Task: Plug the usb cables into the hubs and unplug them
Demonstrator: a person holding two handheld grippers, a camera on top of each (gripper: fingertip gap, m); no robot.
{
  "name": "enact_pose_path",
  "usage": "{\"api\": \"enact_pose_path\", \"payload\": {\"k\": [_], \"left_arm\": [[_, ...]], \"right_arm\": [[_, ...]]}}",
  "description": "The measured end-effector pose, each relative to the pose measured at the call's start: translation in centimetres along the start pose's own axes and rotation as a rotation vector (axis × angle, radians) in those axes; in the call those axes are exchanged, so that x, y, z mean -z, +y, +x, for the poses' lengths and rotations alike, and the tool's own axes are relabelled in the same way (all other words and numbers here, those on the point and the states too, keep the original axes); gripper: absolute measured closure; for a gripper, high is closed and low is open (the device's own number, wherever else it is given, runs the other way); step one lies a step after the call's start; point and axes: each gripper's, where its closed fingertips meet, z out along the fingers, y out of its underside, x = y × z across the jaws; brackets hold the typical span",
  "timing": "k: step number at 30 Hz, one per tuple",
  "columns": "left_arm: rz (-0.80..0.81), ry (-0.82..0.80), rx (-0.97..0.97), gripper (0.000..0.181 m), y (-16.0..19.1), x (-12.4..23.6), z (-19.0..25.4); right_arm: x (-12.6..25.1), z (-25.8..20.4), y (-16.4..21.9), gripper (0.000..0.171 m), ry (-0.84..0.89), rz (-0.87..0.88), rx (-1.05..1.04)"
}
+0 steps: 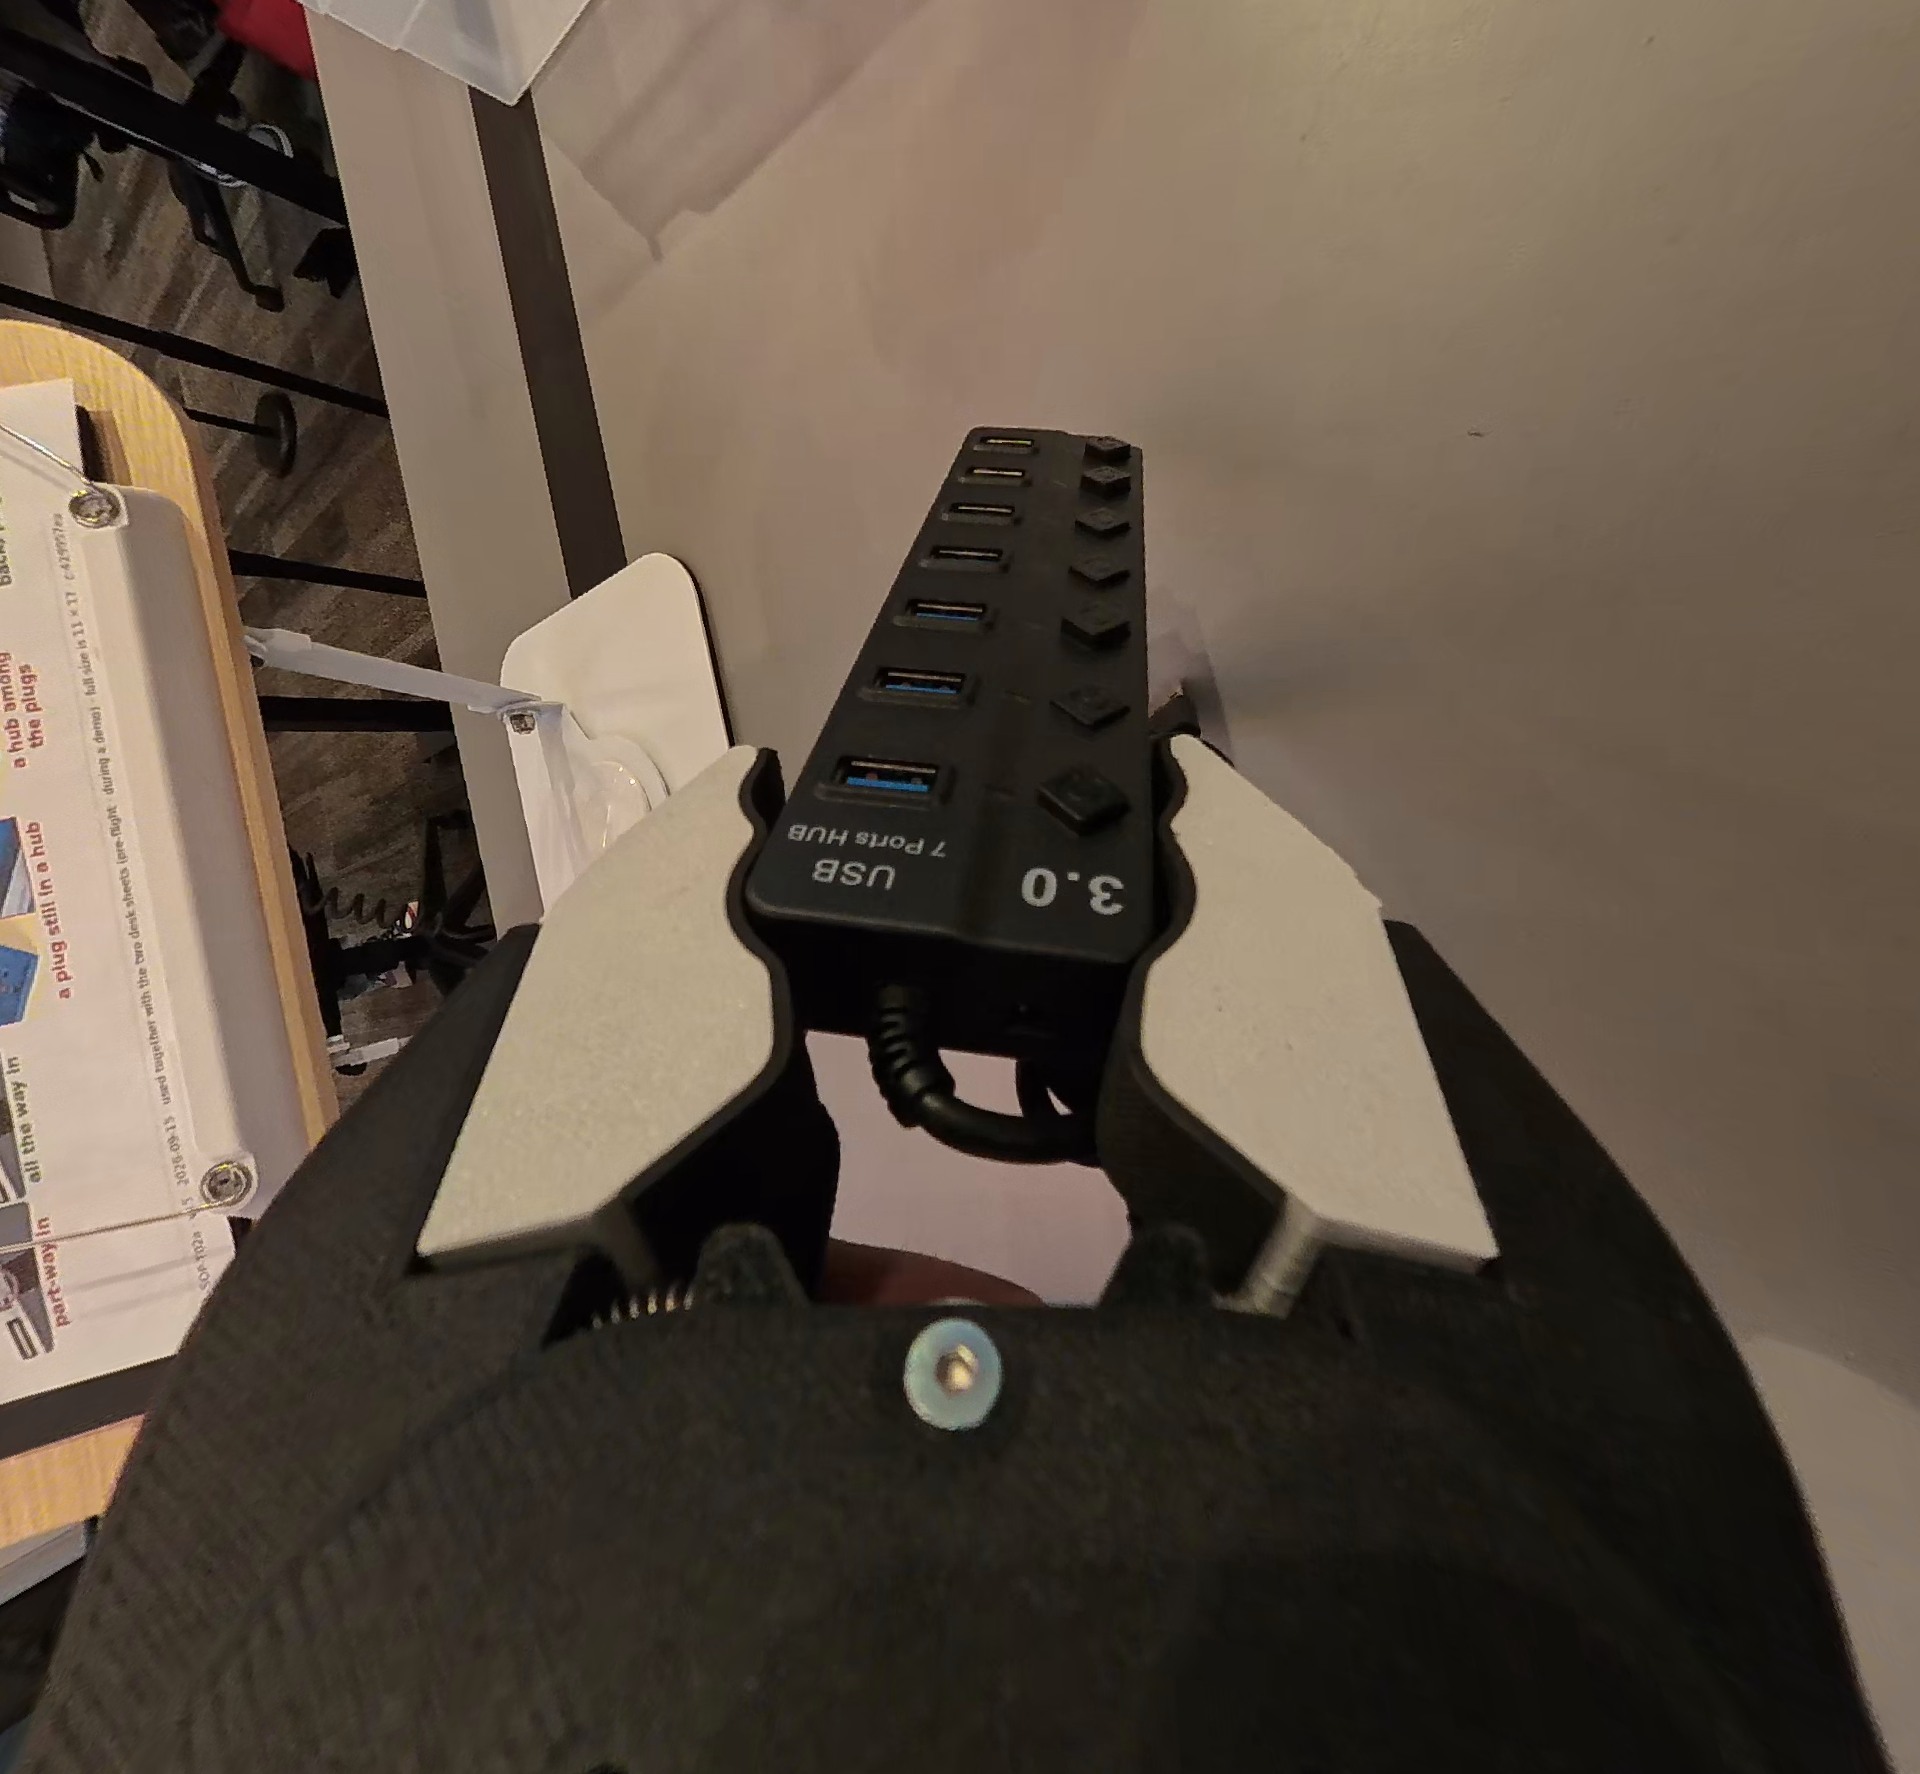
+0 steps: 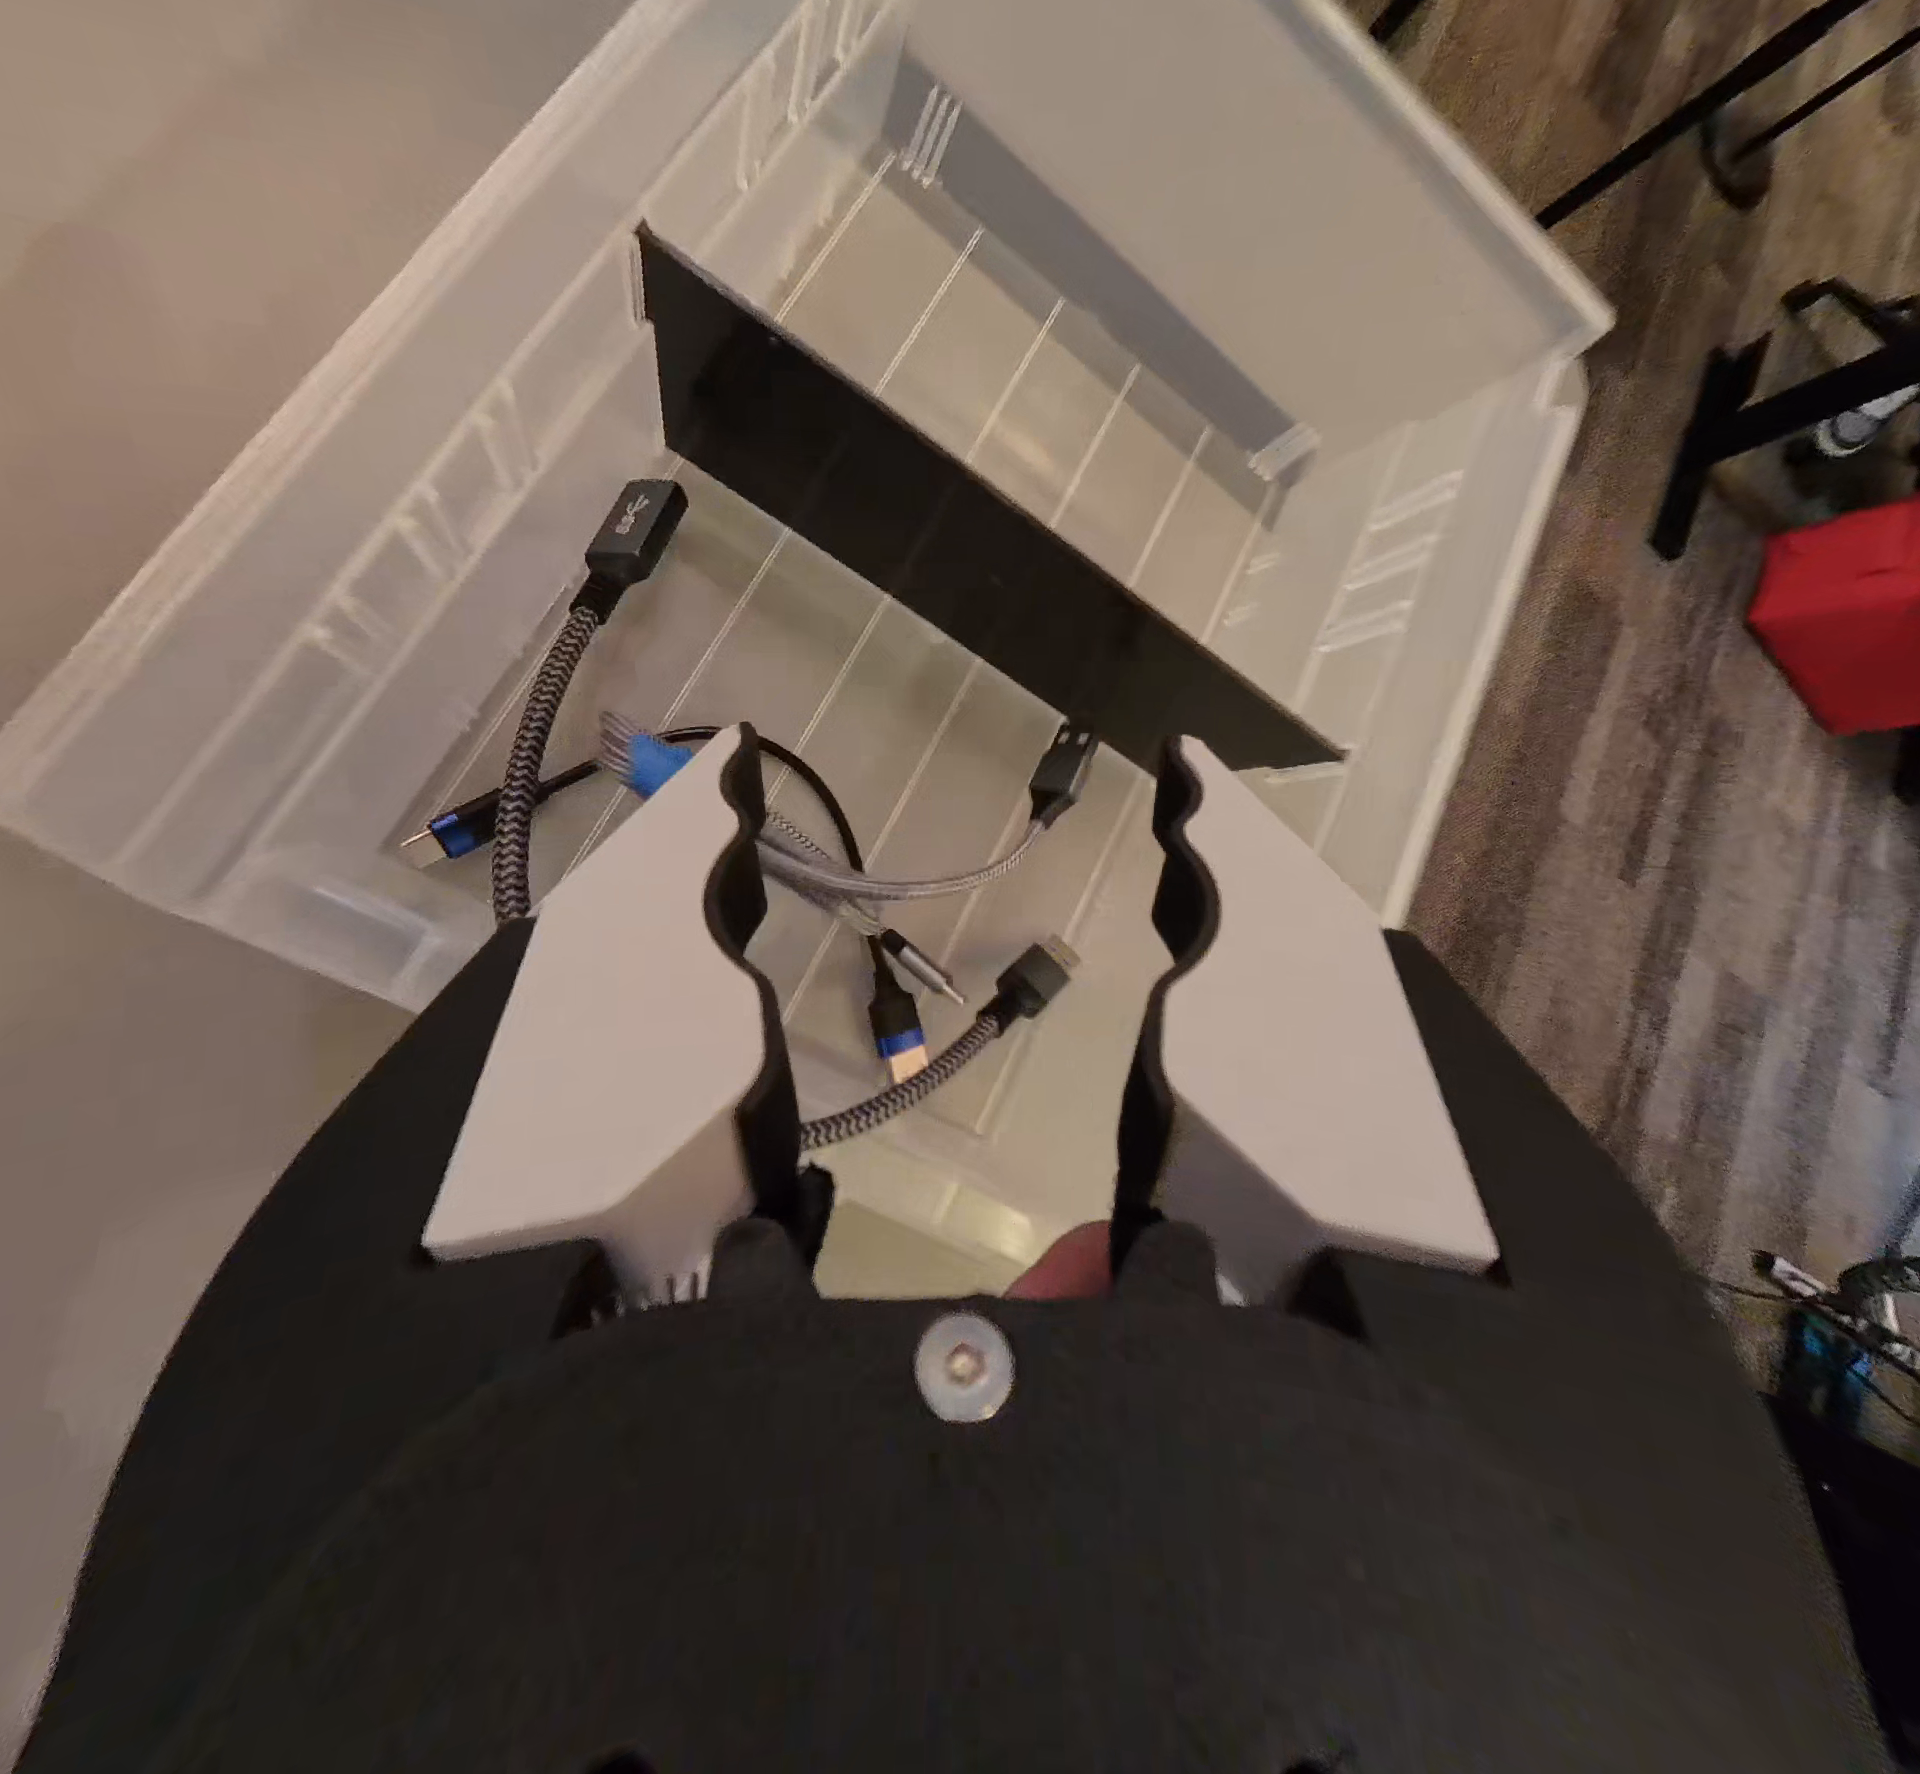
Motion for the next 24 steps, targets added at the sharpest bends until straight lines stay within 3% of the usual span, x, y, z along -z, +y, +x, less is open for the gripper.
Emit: {"api": "enact_pose_path", "payload": {"k": [5,8,12,15,18,24], "left_arm": [[0.004,-0.006,0.001,0.114,0.0,0.1,-0.1],[0.01,-0.011,0.001,0.114,-0.2,0.2,-0.2],[0.015,-0.013,0.002,0.114,-0.3,0.3,-0.2],[0.017,-0.014,0.004,0.114,-0.4,0.5,-0.1],[0.03,-0.026,0.004,0.114,-0.5,1.0,-0.3],[0.058,-0.039,-0.002,0.114,-1.1,1.8,-0.4]], "right_arm": [[4.6,-1.9,-5.6,0.1,0.033,0.182,0.088],[6.7,-8.5,-10.9,0.1,-0.045,0.33,0.229],[8.1,-21.2,-17.0,0.099,-0.248,0.509,0.4],[7.2,-29.6,-19.0,0.103,-0.344,0.562,0.512],[5.0,-35.7,-19.5,0.091,-0.413,0.55,0.572],[0.3,-39.2,-21.1,0.084,-0.358,0.546,0.551]]}}
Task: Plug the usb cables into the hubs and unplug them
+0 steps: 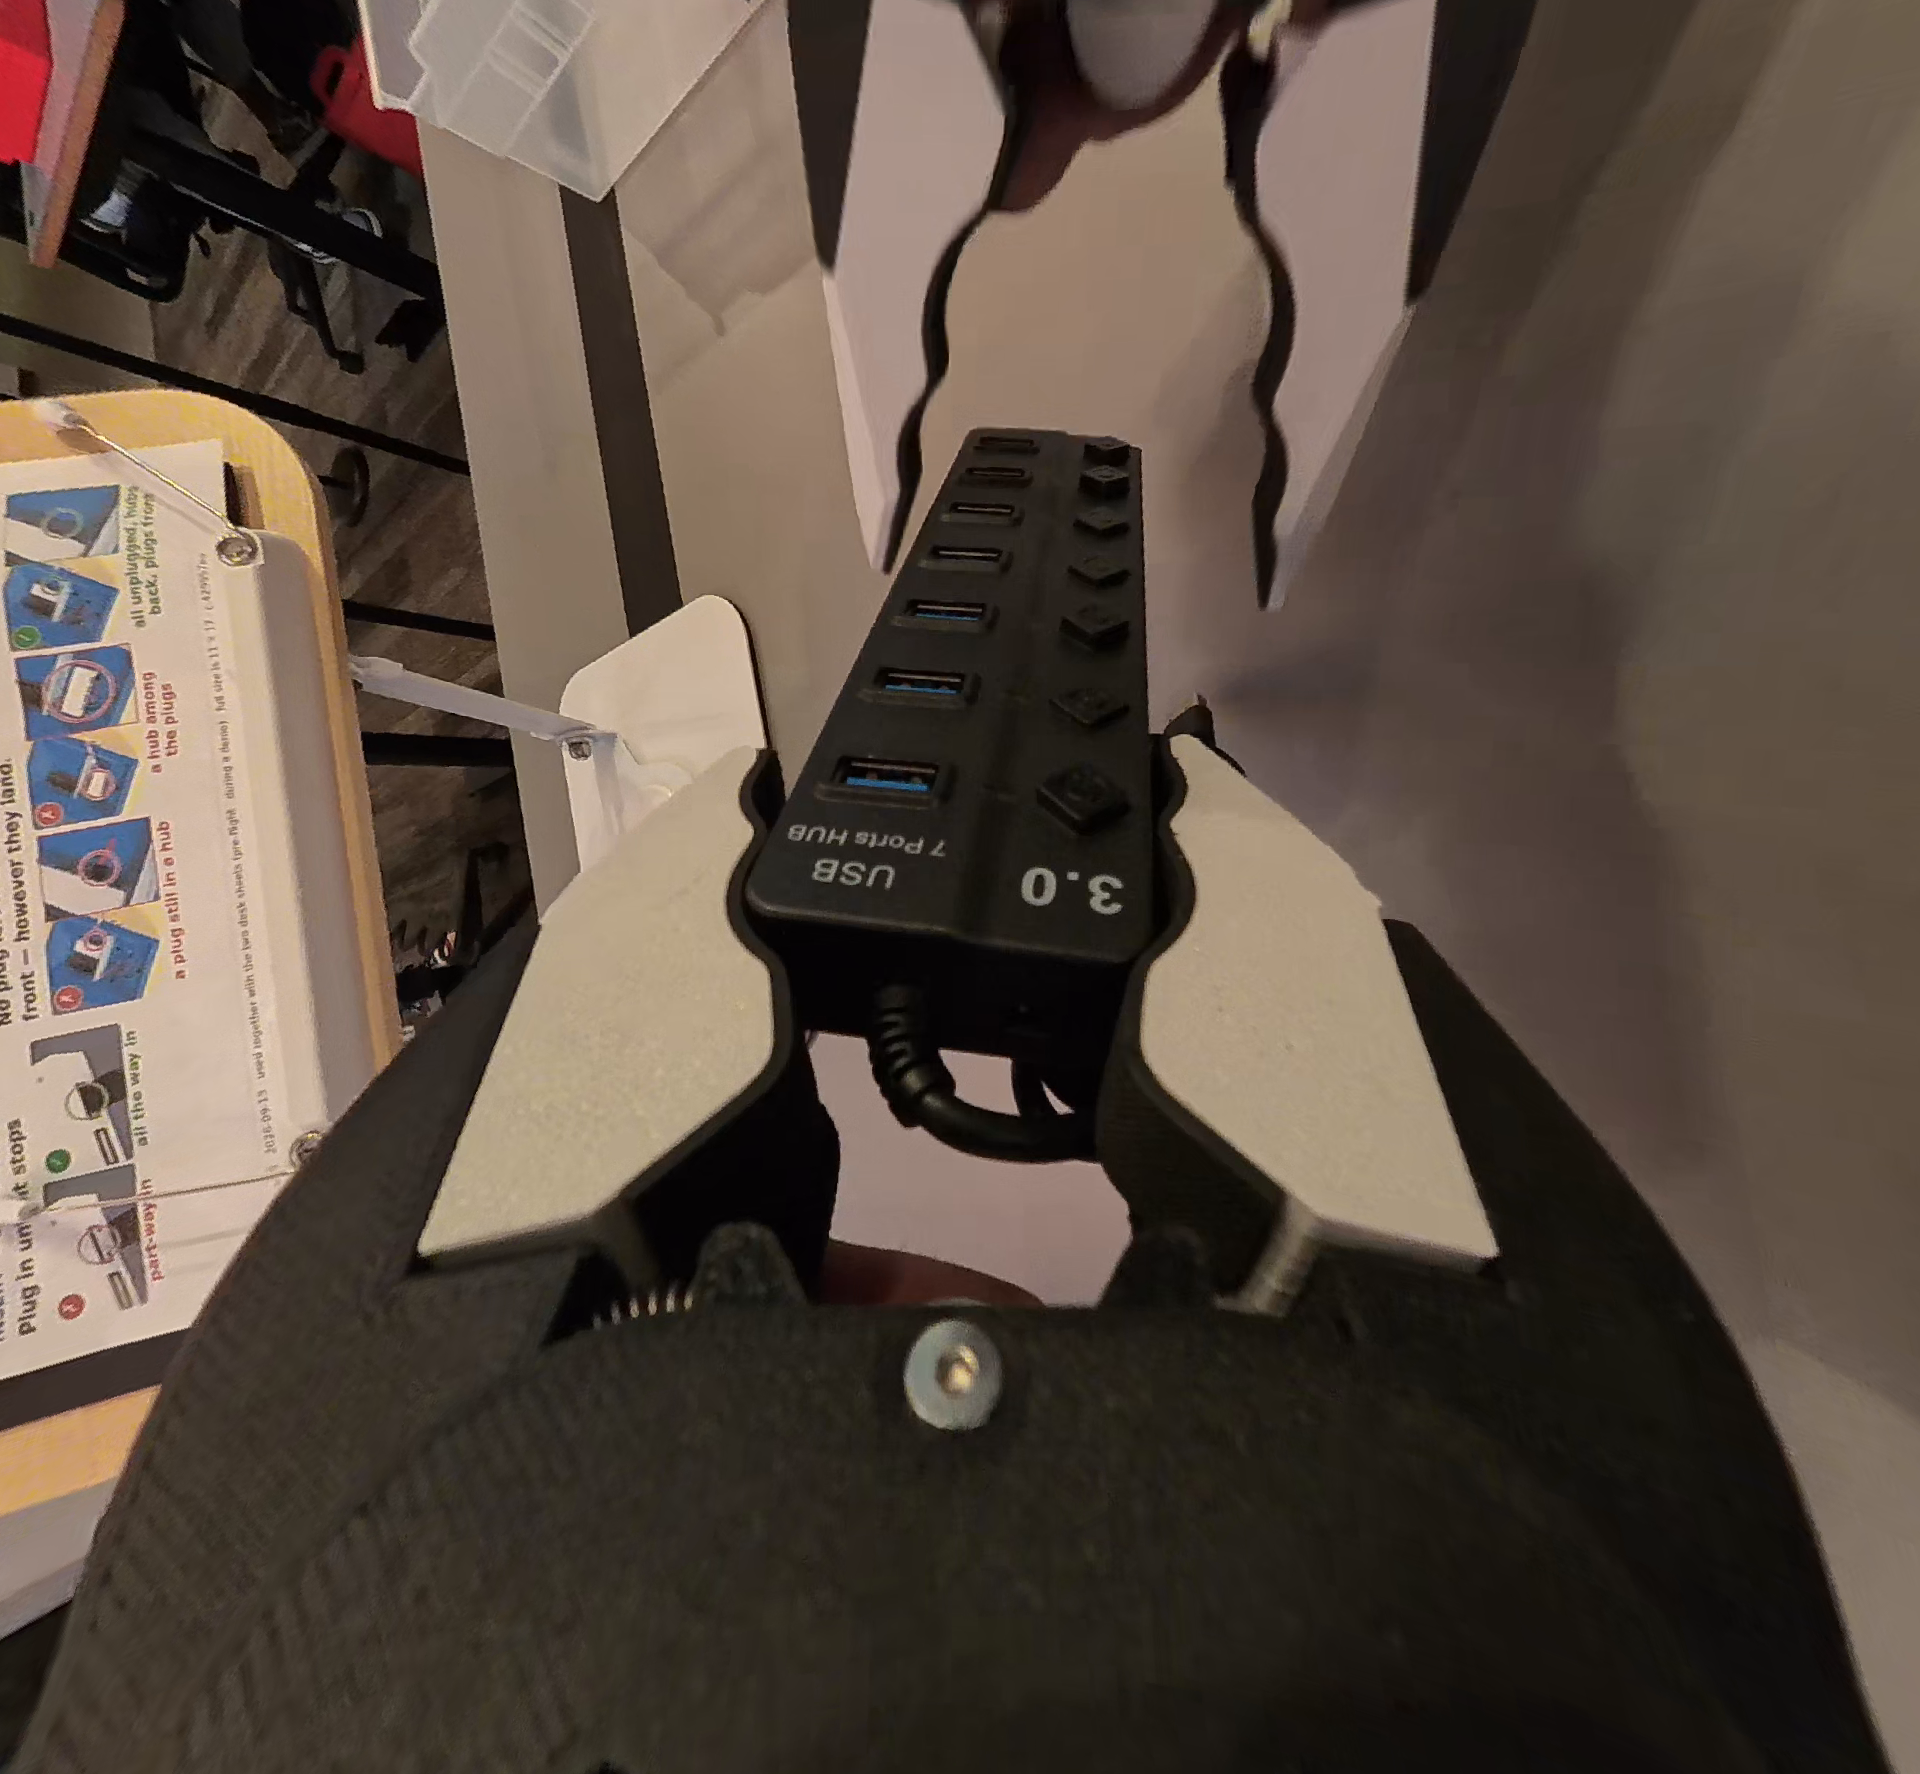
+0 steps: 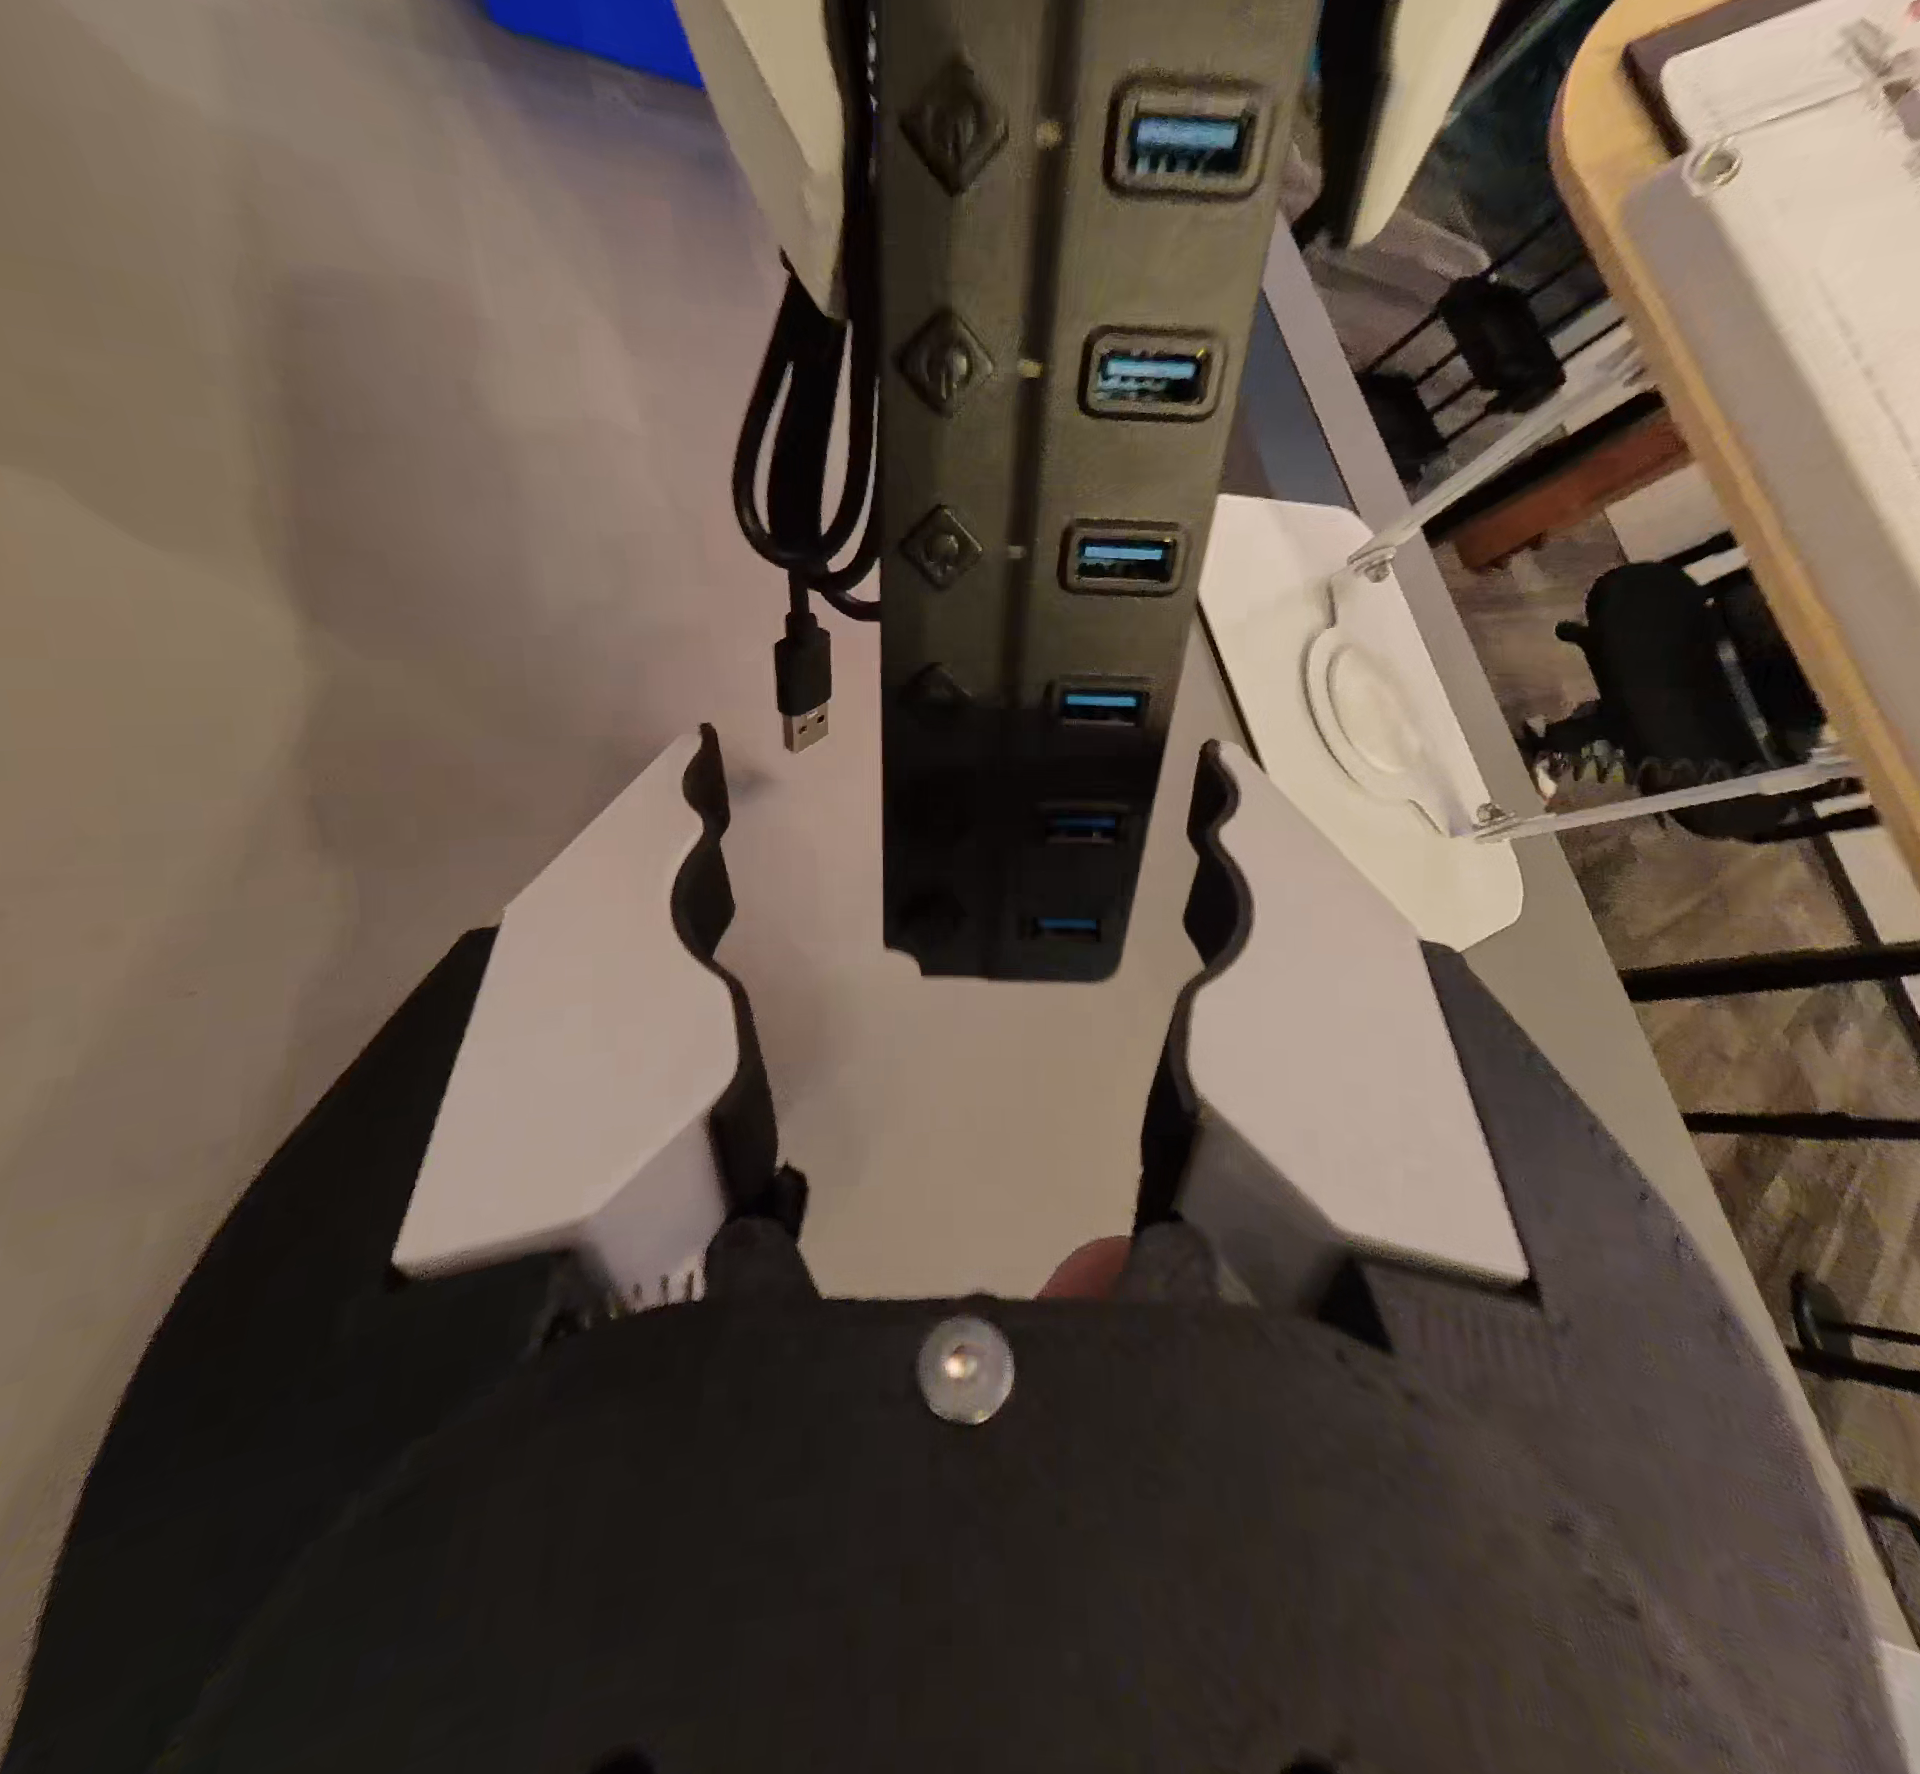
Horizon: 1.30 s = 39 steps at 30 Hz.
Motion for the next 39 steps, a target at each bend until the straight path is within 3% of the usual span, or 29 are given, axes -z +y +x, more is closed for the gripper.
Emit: {"api": "enact_pose_path", "payload": {"k": [5,7,16,19,23,29,39], "left_arm": [[0.008,0.005,-0.02,0.114,-0.7,0.0,0.3],[0.006,0.006,-0.037,0.115,-1.1,-0.1,0.5],[-0.01,-0.049,-0.045,0.114,-2.3,-0.2,0.1],[-0.072,-0.094,-0.054,0.106,-2.3,-0.4,-0.2],[-0.001,-0.176,-0.022,0.096,-3.5,1.1,-1.7],[0.065,-0.345,0.025,0.11,-3.7,3.7,-4.7],[0.049,-0.379,0.002,0.12,-3.2,3.5,-5.3]], "right_arm": [[-1.7,0.8,-0.3,0.092,0.06,0.019,0.018],[-1.6,0.6,-0.5,0.11,0.052,0.026,0.029],[0.2,1.5,-0.3,0.106,0.077,0.037,0.066],[0.7,1.6,0.5,0.111,0.053,0.033,0.049],[1.9,2.3,1.7,0.111,0.07,0.011,0.047],[5.4,5.6,3.0,0.111,0.144,-0.001,0.01],[15.2,15.3,3.8,0.111,0.372,-0.011,-0.016]]}}
